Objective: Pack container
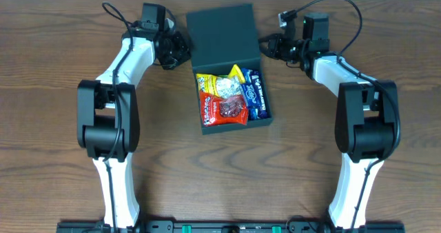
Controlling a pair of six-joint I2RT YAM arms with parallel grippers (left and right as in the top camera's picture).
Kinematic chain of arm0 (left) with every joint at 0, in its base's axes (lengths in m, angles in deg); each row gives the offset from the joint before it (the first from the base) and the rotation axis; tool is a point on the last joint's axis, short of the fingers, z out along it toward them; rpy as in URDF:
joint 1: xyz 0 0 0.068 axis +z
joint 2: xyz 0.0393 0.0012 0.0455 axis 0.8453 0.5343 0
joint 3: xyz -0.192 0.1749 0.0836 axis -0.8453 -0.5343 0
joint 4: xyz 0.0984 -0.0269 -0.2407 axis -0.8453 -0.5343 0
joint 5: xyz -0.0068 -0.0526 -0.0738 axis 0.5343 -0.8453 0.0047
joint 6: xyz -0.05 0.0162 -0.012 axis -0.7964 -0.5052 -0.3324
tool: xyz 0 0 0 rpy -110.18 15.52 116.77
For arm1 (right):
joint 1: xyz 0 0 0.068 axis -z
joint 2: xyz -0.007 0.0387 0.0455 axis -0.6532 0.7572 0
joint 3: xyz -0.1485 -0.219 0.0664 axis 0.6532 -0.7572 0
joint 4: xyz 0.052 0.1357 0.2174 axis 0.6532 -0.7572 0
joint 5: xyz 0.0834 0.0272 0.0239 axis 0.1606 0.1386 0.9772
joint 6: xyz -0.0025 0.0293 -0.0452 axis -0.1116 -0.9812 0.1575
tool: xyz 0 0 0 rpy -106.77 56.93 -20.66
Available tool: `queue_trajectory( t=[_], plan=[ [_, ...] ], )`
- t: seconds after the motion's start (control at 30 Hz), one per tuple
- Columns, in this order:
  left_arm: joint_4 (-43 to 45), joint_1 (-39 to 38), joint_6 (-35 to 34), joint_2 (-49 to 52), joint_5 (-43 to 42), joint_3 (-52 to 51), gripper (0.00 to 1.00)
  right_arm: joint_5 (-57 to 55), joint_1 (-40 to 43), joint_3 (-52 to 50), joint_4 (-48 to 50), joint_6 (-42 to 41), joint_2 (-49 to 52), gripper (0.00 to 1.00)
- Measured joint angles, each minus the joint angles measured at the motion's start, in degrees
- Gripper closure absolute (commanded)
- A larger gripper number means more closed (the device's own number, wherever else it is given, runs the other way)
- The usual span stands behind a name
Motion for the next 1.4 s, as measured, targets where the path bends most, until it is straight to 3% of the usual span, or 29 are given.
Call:
queue_trajectory(
  t=[0.17,0.57,1.07,1.4],
  plan=[
    [0.81,0.13,4.83,-6.4,0.5,0.0,0.94,5.29,0.42,0.02,5.03,0.42,-0.11,0.98],
    [-2.86,-0.42,11.37,-17.05,-0.68,0.11,0.94,11.21,0.02,0.2,3.37,0.44,-8.24,0.99],
    [-19.39,-0.72,19.85,-24.74,6.36,0.31,0.94,9.42,-1.95,0.72,-24.28,9.75,-13.7,0.98],
    [-32.48,-2.84,25.64,-27.76,8.66,-0.07,0.94,-9.9,-4.92,0.83,-52.61,18.1,-28.28,0.99]
  ],
)
